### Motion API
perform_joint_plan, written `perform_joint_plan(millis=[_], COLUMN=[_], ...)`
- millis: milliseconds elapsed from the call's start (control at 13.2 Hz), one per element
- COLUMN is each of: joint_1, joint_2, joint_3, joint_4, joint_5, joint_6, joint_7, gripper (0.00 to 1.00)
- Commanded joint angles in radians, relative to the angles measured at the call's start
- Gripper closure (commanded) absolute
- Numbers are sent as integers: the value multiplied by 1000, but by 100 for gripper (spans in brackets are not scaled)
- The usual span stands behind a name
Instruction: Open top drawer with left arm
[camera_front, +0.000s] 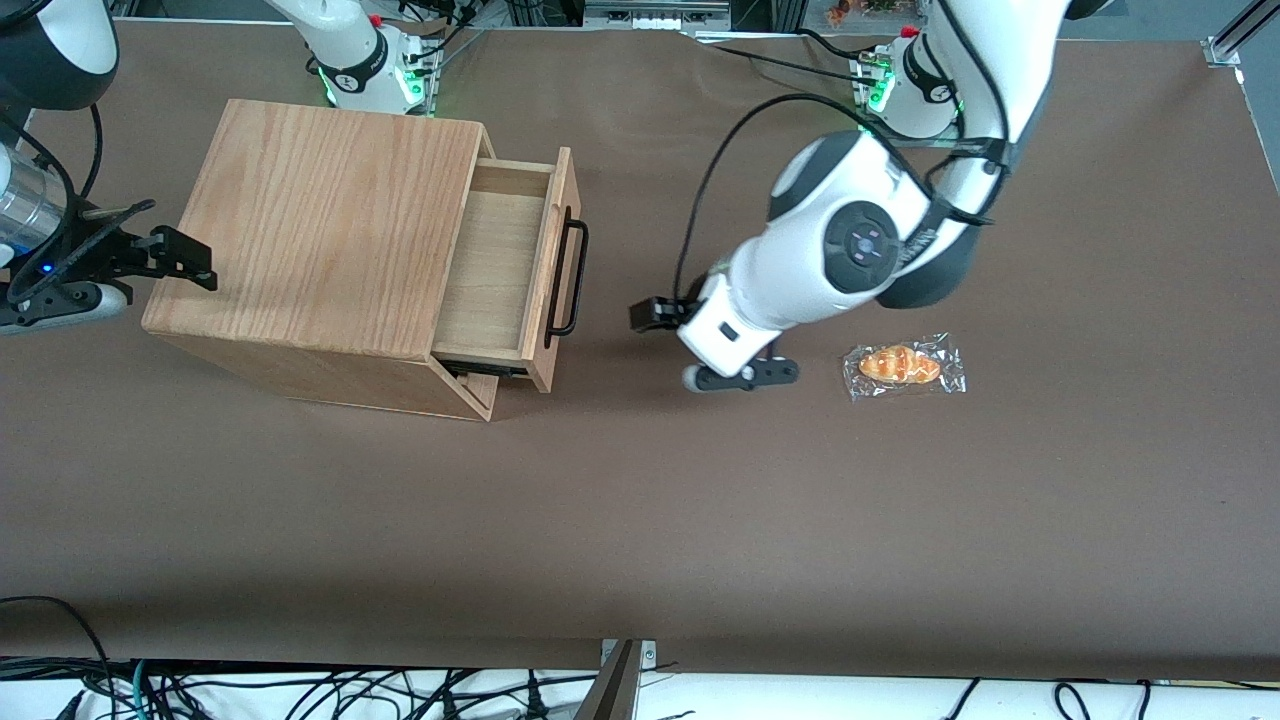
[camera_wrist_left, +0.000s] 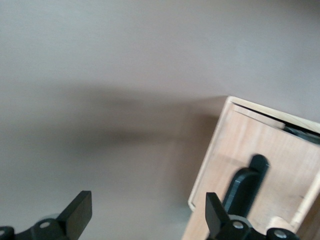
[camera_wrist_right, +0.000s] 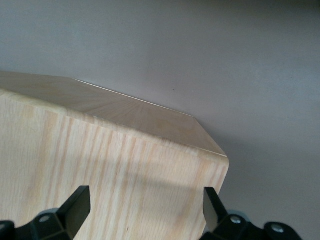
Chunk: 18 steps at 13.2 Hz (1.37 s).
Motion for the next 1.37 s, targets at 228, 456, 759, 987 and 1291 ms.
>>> perform_joint_plan(millis=[228,456,759,987,1291], joint_1=[190,289,384,369,251], joint_2=[-30,-30,-80,-273,-511], joint_3=[-1,2,-6,112,316], joint_4=[-28,-28,-83,-305,-505], joint_5=[108,130,220,219,219], joint_6=[-175,-209,-234,-154,-119], joint_7=[199,315,457,692,878], gripper=[0,0,0,0,0])
